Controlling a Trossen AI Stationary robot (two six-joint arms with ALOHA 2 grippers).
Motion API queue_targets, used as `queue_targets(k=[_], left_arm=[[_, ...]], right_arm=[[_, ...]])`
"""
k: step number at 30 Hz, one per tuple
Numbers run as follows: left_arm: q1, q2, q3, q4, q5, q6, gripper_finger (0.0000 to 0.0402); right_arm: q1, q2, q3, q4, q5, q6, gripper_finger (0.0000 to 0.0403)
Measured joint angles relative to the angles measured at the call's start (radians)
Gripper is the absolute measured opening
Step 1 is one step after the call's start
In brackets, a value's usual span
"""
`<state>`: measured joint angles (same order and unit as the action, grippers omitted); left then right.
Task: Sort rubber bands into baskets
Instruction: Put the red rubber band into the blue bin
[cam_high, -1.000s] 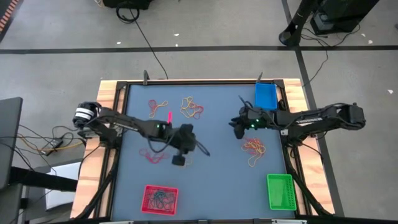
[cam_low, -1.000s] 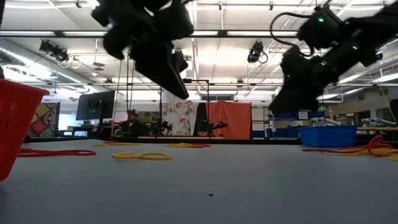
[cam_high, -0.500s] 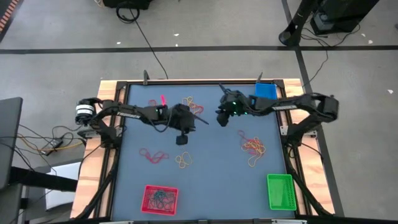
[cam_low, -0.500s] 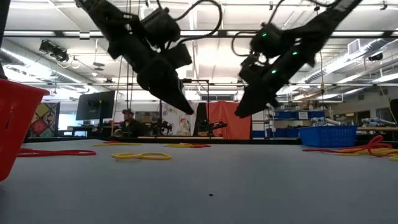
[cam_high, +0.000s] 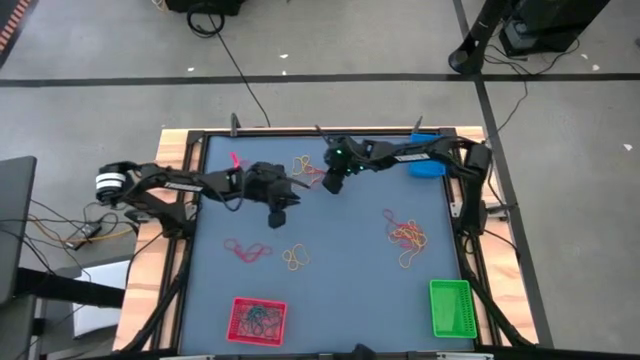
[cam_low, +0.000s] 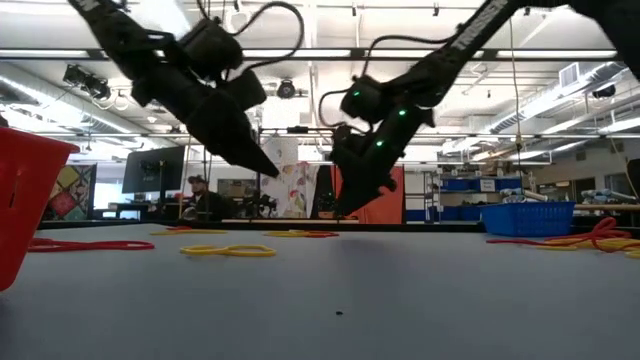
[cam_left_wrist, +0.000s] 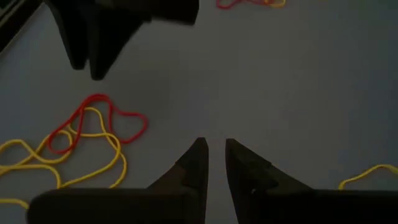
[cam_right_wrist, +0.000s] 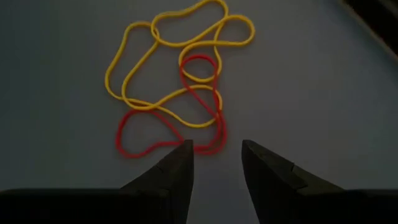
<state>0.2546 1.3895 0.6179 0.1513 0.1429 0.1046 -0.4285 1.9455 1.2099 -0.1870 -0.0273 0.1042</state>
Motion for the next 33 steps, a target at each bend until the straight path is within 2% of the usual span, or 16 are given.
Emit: queue_targets(k=[8,12,17,21,26,33], left_arm=[[0.004,-0.113,-0.148,0.084,-0.004,-0.037,0.0058],[0.005,-0.132,-0.219,0.174,-0.015,-0.086,0.0058],[0.005,-0.131,-0.25,0.26,-0.017,-0.131,0.0058],[0.005,-0.131,-0.25,0.281,-0.017,-0.173,0.0058],[0.005,-0.131,-0.25,0.303,-0.018,-0.217,0.0058],[-0.012,-0.131,-0.25,0.269,-0.019,-0.249,0.0058]], right_arm=[[0.0,0.118,0.156,-0.12,0.001,-0.037,0.0142],[-0.001,0.172,0.208,-0.187,0.003,-0.055,0.0133],[-0.008,0.209,0.254,-0.227,0.0,-0.063,0.0122],[-0.008,0.207,0.253,-0.24,0.0,-0.064,0.0093],[-0.003,0.204,0.254,-0.291,0.006,-0.08,0.0015],[0.019,0.163,0.247,-0.39,0.072,-0.047,0.0006]])
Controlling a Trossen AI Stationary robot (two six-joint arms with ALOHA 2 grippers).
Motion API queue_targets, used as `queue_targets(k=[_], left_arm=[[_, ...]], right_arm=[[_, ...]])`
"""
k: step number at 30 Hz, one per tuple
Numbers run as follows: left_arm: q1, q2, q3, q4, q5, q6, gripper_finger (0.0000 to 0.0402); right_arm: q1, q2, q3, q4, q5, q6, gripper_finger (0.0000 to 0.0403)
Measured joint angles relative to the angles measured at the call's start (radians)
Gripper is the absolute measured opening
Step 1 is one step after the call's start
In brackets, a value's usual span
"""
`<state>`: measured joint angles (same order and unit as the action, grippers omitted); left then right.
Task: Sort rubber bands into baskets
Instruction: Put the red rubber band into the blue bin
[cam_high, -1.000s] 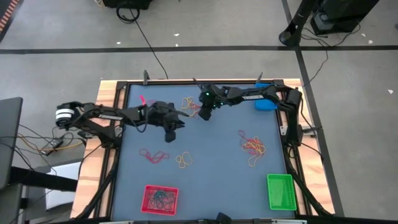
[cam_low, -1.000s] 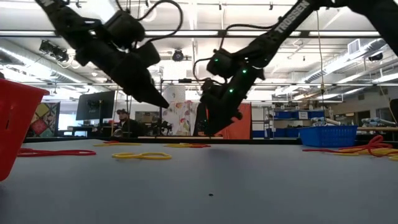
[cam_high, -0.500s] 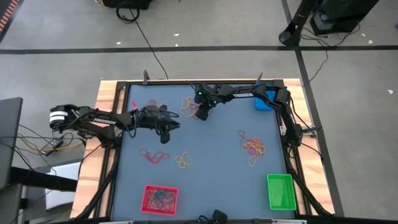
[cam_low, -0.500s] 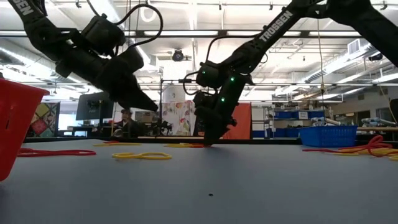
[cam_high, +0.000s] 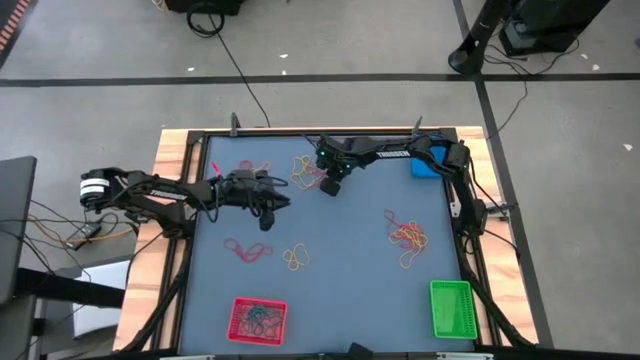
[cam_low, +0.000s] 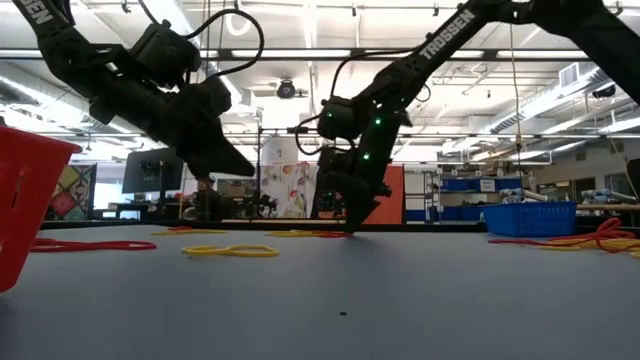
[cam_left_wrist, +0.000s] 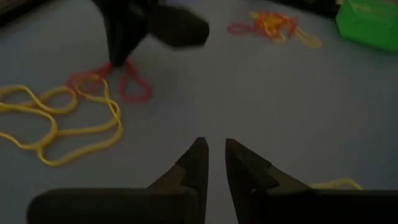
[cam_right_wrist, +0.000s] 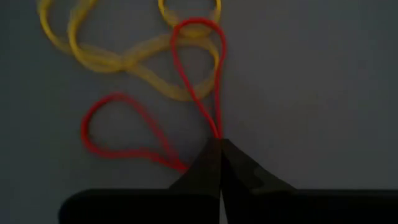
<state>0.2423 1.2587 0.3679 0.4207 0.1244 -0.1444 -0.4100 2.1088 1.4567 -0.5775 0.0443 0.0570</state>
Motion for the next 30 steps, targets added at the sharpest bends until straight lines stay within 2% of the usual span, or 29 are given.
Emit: queue_targets(k=[5,12,16,20,30], left_arm=[[-0.015,0.0,-0.004,-0.038,-0.043,-0.067,0.0058],[-0.016,0.0,-0.052,0.015,-0.056,-0.051,0.0058],[-0.016,0.0,-0.066,0.067,-0.099,-0.036,0.0058],[-0.018,0.0,-0.066,0.09,-0.093,0.036,0.0058],[-0.019,0.003,-0.066,0.115,-0.138,0.022,0.0058]], right_arm=[[0.03,-0.108,-0.003,-0.087,0.095,0.021,0.0004],[0.043,-0.262,-0.003,-0.295,0.226,0.045,0.0002],[0.028,-0.336,-0.001,-0.414,0.278,0.067,0.0002],[0.005,-0.408,-0.001,-0.509,0.308,0.079,0.0002],[-0.042,-0.517,-0.017,-0.64,0.358,0.082,0.0003]])
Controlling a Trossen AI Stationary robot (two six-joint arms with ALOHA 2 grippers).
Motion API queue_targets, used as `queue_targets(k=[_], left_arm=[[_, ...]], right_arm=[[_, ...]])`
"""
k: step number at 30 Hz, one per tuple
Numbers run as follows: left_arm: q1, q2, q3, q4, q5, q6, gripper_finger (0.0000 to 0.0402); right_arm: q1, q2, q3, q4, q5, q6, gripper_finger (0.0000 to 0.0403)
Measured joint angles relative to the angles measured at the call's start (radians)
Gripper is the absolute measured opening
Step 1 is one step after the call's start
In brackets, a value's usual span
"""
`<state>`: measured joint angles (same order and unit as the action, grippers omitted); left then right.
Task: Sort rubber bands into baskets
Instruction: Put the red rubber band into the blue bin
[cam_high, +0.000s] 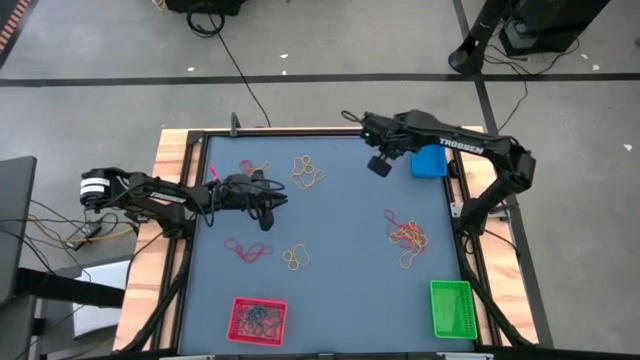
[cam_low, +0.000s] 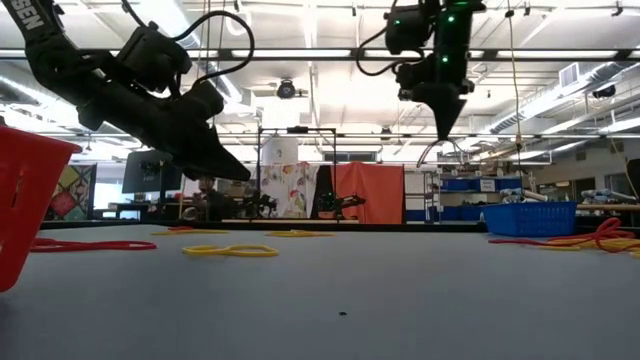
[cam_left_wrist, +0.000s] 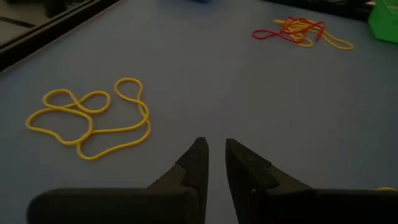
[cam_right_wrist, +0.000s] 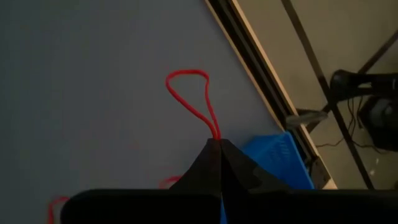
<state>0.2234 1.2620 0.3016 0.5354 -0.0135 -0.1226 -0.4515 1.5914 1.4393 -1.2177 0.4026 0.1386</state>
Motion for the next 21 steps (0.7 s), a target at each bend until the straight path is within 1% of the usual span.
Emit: queue_targets(k=[5,10,13,19,21], left_arm=[[0.001,0.0,0.0,0.004,-0.026,0.014,0.0058],[-0.001,0.0,0.0,0.005,-0.027,0.014,0.0058],[-0.002,0.0,0.0,0.005,-0.027,0.014,0.0058],[-0.001,0.0,0.0,0.005,-0.029,0.011,0.0058],[-0.001,0.0,0.0,0.006,-0.054,-0.007,0.0058]], right_arm=[[-0.041,-0.056,-0.083,0.007,0.002,-0.001,0.0003],[-0.096,-0.095,-0.188,0.093,0.021,-0.002,0.0003],[-0.126,-0.095,-0.239,0.139,0.017,-0.008,0.0003],[-0.185,-0.088,-0.307,0.156,0.015,-0.023,0.0003],[-0.204,-0.088,-0.322,0.169,0.016,-0.029,0.0004]])
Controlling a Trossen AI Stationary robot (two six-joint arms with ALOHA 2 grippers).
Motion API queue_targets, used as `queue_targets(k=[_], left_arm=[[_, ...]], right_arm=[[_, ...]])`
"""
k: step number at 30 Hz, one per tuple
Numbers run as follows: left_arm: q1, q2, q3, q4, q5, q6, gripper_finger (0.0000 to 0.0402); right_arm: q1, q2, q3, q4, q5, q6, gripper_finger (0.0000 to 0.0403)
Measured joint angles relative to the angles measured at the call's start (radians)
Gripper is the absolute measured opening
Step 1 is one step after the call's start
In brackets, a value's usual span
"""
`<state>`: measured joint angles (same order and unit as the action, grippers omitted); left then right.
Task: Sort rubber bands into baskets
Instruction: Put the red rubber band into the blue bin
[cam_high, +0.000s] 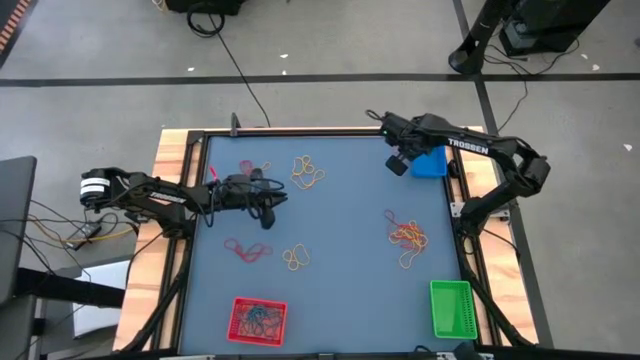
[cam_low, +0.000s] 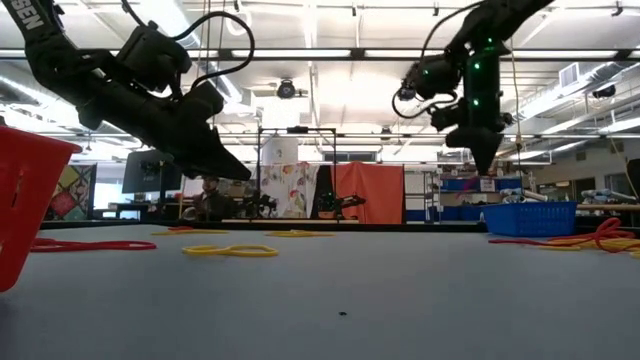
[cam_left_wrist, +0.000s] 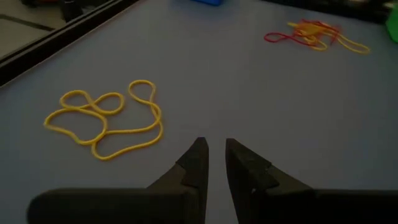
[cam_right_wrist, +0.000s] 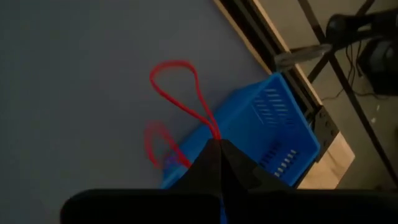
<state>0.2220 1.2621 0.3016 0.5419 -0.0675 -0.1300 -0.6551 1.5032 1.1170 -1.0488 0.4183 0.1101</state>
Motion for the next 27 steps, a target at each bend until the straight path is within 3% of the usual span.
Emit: queue_targets(k=[5,9,13,16,22,27], left_arm=[[0.021,0.0,0.003,0.007,-0.105,-0.075,0.0058],[0.068,0.0,0.003,-0.02,-0.083,-0.173,0.0058],[0.107,0.0,0.003,-0.059,-0.067,-0.225,0.006],[0.15,0.001,0.006,-0.067,-0.069,-0.274,0.0064],[0.235,0.001,0.119,-0.345,-0.068,-0.308,0.0065],[0.261,0.001,0.209,-0.501,-0.065,-0.266,0.0071]], right_arm=[[-0.036,0.0,-0.022,0.028,0.0,-0.001,0.0004],[-0.057,0.0,-0.038,0.031,0.014,0.006,0.0005],[-0.095,0.0,-0.049,-0.047,0.142,0.095,0.0005],[-0.132,0.0,-0.061,-0.071,0.173,0.156,0.0005],[-0.186,0.0,-0.115,-0.005,0.104,0.159,0.0019],[-0.192,0.0,-0.16,0.091,0.131,0.172,0.006]])
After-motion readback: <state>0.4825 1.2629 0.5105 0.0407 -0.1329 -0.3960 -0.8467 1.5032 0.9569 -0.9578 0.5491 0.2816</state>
